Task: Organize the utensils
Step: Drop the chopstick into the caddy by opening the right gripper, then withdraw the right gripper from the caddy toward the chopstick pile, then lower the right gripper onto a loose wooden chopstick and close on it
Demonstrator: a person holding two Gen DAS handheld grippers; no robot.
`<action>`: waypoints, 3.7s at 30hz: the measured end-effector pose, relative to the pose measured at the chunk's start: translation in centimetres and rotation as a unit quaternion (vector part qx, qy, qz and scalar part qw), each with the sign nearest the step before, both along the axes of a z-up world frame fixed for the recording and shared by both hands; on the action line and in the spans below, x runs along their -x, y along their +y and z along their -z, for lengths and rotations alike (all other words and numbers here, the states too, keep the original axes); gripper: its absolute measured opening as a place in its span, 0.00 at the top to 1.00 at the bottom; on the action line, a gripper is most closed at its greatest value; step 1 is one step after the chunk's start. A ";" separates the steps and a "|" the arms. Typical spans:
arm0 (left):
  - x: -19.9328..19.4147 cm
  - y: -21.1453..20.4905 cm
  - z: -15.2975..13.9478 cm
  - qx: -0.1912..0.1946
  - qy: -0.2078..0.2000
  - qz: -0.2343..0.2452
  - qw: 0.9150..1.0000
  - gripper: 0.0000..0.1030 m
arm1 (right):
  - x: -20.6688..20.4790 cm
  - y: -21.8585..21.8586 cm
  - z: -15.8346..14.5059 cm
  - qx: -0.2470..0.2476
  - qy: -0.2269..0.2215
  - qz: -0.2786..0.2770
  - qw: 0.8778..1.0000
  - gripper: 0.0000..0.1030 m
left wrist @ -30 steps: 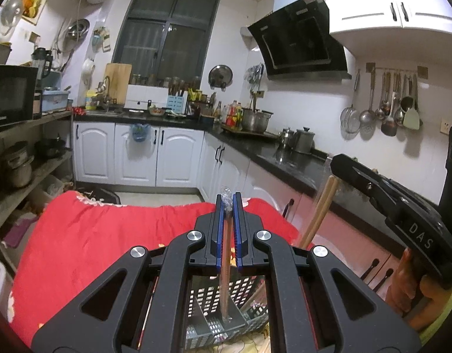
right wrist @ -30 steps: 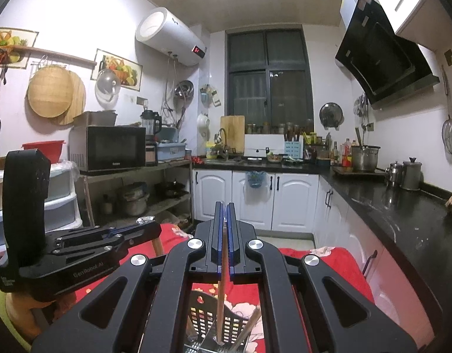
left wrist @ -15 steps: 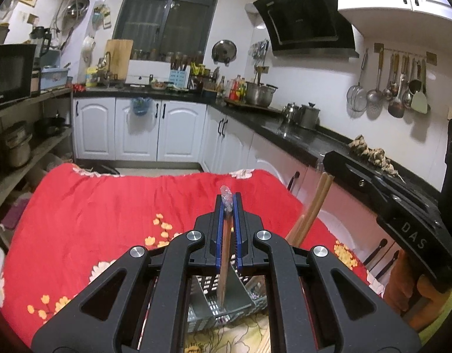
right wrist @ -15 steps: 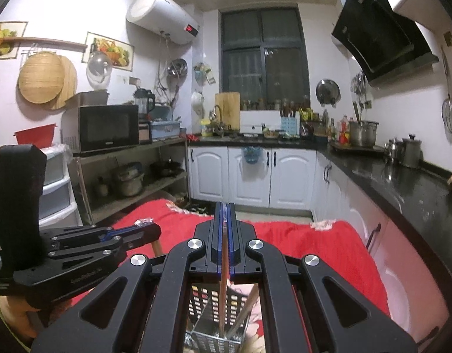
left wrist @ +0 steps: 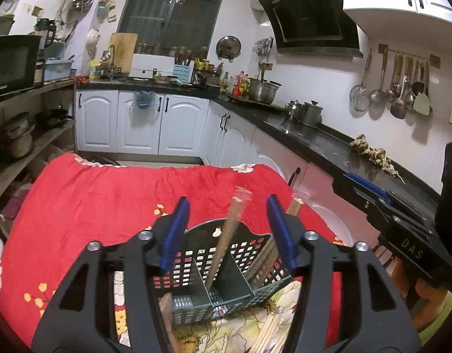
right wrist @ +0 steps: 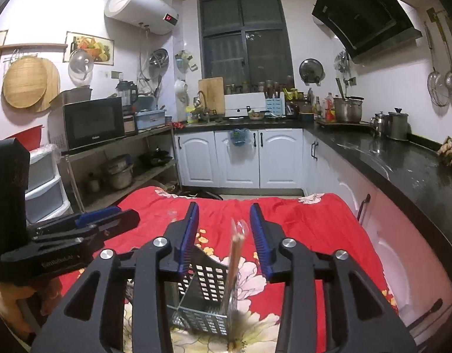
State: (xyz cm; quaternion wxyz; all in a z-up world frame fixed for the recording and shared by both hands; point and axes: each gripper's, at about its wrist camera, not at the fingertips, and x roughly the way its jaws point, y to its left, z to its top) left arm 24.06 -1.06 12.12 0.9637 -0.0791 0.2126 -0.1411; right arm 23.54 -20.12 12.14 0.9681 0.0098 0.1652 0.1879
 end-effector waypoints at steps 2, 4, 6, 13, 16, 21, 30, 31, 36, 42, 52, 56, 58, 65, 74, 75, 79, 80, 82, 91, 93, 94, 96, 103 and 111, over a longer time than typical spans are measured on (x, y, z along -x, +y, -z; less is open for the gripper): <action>0.2 0.1 -0.2 0.003 -0.003 -0.002 1.000 0.39 | 0.3 -0.3 0.0 0.001 0.000 0.001 1.000 0.60; 0.6 0.2 -0.4 0.005 -0.007 -0.002 1.000 0.31 | 0.3 -0.3 0.0 0.001 0.000 -0.001 1.000 0.58; 0.9 0.3 -0.7 0.007 -0.010 -0.004 1.000 0.16 | 0.9 -0.6 0.2 0.001 -0.002 -0.001 1.000 0.55; 2.2 0.4 -1.3 0.010 -0.016 -0.003 1.000 0.10 | 2.5 -1.4 0.5 0.001 -0.002 -0.007 1.000 0.49; 2.5 0.5 -1.2 0.003 -0.017 -0.008 1.000 0.10 | 3.2 -1.3 0.6 0.003 0.000 -0.011 1.000 0.49; 3.3 1.0 -1.0 0.010 -0.016 -0.008 1.000 0.10 | 4.2 -1.4 1.0 0.009 0.003 -0.015 1.000 0.49; 6.5 0.9 -0.8 0.012 -0.022 0.011 1.000 0.10 | 5.2 -2.0 2.4 0.016 0.024 -0.013 1.000 0.49; 6.9 0.8 -0.6 0.007 -0.023 0.014 1.000 0.10 | 5.4 -2.1 2.6 0.016 0.026 -0.012 0.999 0.49; 8.3 0.1 0.6 0.003 -0.010 0.033 0.999 0.10 | 5.9 -2.3 3.8 0.020 0.045 -0.011 0.999 0.49; 9.5 -0.2 1.9 -0.009 0.002 0.043 0.999 0.10 | 6.5 -2.3 4.9 0.024 0.059 -0.014 0.998 0.49; 9.5 1.1 4.4 -0.002 0.043 0.032 0.999 0.10 | 7.0 -2.2 6.4 0.021 0.084 -0.023 0.996 0.50; 9.6 1.8 5.3 0.002 0.055 0.026 0.998 0.10 | 7.2 -2.0 7.0 0.022 0.091 -0.027 0.995 0.53; 9.6 2.1 5.8 0.007 0.063 0.025 0.998 0.10 | 7.2 -2.0 7.1 0.022 0.093 -0.029 0.995 0.54; 9.0 3.2 7.8 0.033 0.099 0.024 0.994 0.10 | 7.5 -1.9 8.1 0.025 0.105 -0.034 0.994 0.56; 8.8 3.6 10.0 0.048 0.131 0.023 0.990 0.10 | 7.6 -2.3 9.5 0.029 0.125 -0.036 0.991 0.56; 8.7 3.6 10.2 0.048 0.134 0.023 0.990 0.10 | 7.7 -2.3 9.7 0.030 0.128 -0.037 0.991 0.56; 8.7 3.5 10.9 0.047 0.142 0.024 0.988 0.10 | 7.8 -2.1 10.5 0.036 0.136 -0.041 0.989 0.56; 8.7 3.4 11.1 0.046 0.144 0.025 0.988 0.10 | 7.8 -2.1 10.6 0.037 0.138 -0.042 0.989 0.56; 8.7 3.4 11.5 0.044 0.150 0.024 0.987 0.10 | 7.9 -2.0 11.1 0.042 0.145 -0.045 0.988 0.56; 8.0 3.3 13.3 0.044 0.176 0.026 0.983 0.24 | 7.0 -1.6 13.6 0.062 0.185 -0.048 0.980 0.62; 7.9 3.2 13.7 0.041 0.181 0.031 0.982 0.32 | 6.7 -1.7 14.0 0.062 0.191 -0.045 0.979 0.63; 7.8 3.1 13.9 0.040 0.184 0.031 0.982 0.34 | 6.4 -1.8 14.3 0.063 0.196 -0.042 0.978 0.64; 7.6 3.1 14.3 0.038 0.194 0.033 0.980 0.38 | 5.9 -2.0 14.9 0.063 0.210 -0.037 0.975 0.67; 6.7 3.4 15.6 0.035 0.222 0.019 0.974 0.38 | 3.5 -2.5 16.4 0.072 0.244 -0.015 0.967 0.71; 5.4 3.3 16.6 0.032 0.238 0.019 0.971 0.44 | 0.8 -2.8 18.1 0.074 0.284 -0.010 0.956 0.81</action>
